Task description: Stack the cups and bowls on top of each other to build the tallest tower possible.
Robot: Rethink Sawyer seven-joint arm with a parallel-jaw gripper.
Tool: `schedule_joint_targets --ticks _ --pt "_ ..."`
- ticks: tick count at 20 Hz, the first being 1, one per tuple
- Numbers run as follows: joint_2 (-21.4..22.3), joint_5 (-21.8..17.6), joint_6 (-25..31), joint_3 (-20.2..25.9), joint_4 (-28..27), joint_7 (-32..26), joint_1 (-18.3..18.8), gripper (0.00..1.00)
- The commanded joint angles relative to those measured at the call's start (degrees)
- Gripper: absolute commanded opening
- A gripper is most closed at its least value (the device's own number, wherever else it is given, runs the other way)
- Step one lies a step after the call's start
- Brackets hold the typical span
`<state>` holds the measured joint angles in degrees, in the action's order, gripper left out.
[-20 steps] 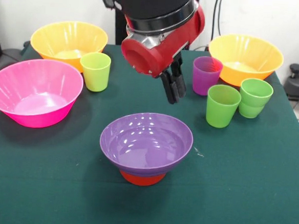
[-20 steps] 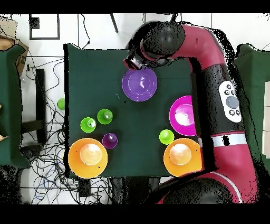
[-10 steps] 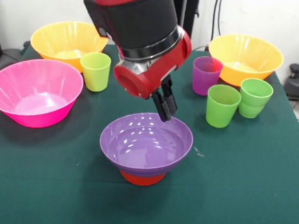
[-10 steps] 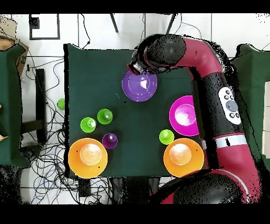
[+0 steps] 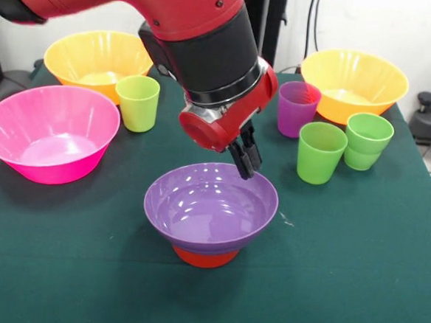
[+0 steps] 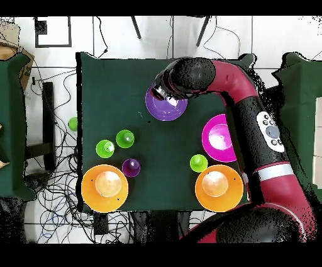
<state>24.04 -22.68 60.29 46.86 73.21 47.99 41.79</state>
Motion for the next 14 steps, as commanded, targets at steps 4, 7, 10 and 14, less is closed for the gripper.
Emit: schedule_joint_targets --ticks 4,7,10,14 --pt "-0.61 -0.78 -1.34 -6.18 4.54 7.58 -2.14 0.00" --pt "-2.42 -1.02 -2.09 -6.17 3.01 6.25 -2.33 0.00" --pt "-5.54 -1.54 -2.15 -5.96 -0.17 3.18 -2.75 0.00" --pt "-7.50 -1.95 -1.74 -5.72 -2.48 1.20 -3.31 0.00"
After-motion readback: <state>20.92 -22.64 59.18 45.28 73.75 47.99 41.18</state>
